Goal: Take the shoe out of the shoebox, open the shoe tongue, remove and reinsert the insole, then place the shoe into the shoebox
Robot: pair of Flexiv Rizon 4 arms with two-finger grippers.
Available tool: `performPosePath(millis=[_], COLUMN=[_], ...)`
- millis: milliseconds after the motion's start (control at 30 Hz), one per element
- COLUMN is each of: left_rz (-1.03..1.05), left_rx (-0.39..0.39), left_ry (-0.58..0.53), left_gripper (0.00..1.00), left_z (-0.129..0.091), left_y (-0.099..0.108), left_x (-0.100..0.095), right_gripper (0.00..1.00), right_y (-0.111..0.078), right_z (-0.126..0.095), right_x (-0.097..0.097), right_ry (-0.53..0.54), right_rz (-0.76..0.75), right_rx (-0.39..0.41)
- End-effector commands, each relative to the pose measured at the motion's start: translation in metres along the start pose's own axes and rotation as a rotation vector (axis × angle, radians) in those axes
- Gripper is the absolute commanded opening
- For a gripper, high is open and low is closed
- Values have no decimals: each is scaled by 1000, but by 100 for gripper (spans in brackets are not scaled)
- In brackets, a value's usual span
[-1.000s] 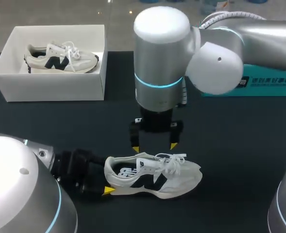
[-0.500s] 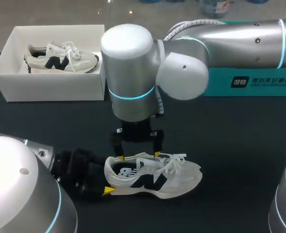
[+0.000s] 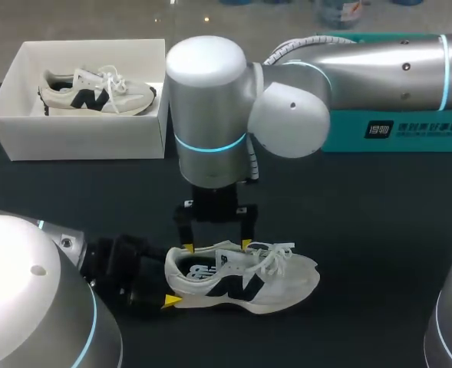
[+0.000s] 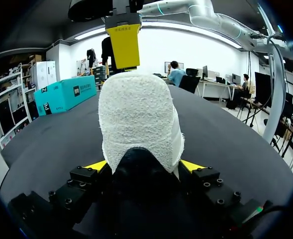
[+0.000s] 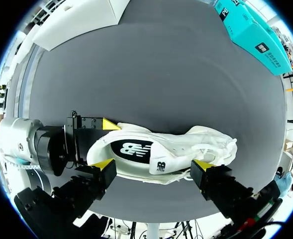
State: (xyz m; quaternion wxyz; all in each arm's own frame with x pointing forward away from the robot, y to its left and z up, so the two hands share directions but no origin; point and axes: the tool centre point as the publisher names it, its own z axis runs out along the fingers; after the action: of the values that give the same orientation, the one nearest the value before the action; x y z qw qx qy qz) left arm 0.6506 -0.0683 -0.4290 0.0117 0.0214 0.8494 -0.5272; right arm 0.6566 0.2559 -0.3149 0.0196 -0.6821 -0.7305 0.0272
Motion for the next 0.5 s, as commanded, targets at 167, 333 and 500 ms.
performPosePath(millis=[167, 333, 500], left_rz=[-1, -1, -1], left_rx=[-2, -2, -2], left_ry=[2, 2, 2], left_gripper=[0, 0, 0], left_z=[1, 1, 1], left_y=[7, 7, 7], left_x=[-1, -1, -1], right_gripper=[100, 100, 100], right_y=[-1, -5, -13], right_z=[0, -3, -6], right_x=[-2, -4, -4], right_ry=[-25, -32, -115], right_rz=[13, 62, 127], right_rx=[12, -13, -6])
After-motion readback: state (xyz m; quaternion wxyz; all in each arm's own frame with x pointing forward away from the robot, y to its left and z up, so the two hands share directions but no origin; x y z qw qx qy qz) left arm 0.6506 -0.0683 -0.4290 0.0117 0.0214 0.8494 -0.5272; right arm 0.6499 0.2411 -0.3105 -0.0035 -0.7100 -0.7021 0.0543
